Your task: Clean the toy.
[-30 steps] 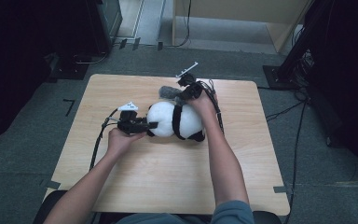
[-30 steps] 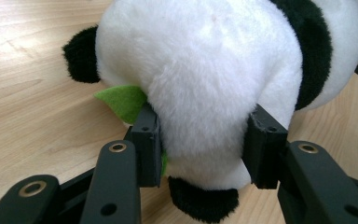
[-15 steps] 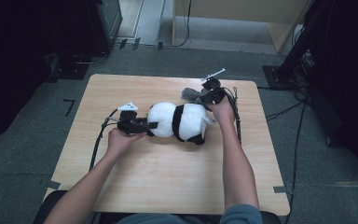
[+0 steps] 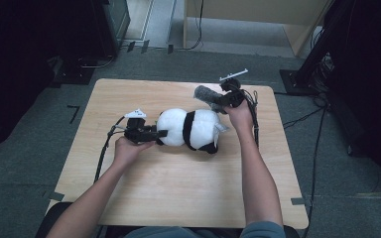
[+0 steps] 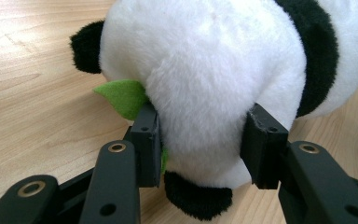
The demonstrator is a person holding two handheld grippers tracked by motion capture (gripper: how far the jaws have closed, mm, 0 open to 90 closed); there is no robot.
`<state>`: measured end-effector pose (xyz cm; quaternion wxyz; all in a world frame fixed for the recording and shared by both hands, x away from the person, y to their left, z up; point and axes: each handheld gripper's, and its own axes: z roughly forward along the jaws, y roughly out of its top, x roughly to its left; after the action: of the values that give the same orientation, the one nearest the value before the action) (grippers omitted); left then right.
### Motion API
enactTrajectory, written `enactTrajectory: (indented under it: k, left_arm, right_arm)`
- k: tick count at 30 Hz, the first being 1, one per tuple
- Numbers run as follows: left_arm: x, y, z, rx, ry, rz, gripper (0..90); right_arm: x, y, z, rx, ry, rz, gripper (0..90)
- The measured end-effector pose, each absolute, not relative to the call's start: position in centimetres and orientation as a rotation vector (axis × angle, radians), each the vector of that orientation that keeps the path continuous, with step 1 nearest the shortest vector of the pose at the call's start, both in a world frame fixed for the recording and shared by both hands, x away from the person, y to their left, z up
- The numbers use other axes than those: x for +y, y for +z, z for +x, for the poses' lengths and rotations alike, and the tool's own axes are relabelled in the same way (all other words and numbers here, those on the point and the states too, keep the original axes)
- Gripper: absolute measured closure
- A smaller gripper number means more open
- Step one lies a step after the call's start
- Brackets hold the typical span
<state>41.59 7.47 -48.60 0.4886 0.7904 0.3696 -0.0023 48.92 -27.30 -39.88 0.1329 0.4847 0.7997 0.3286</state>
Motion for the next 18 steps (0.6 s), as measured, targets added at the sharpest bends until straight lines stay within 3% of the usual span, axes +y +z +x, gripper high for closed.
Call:
enactTrajectory:
  k: [10, 18]
  left_arm:
    - [7.4, -48.4, 41.6, 0.896, 0.006, 1.940, 55.5]
    - [7.3, -48.3, 41.5, 0.898, 0.009, 1.947, 55.8]
  right_arm:
    - [-21.9, -35.6, 48.3, 2.380, 1.050, 1.209, 78.1]
    - [-16.3, -36.2, 48.5, 2.491, 1.081, 1.096, 78.0]
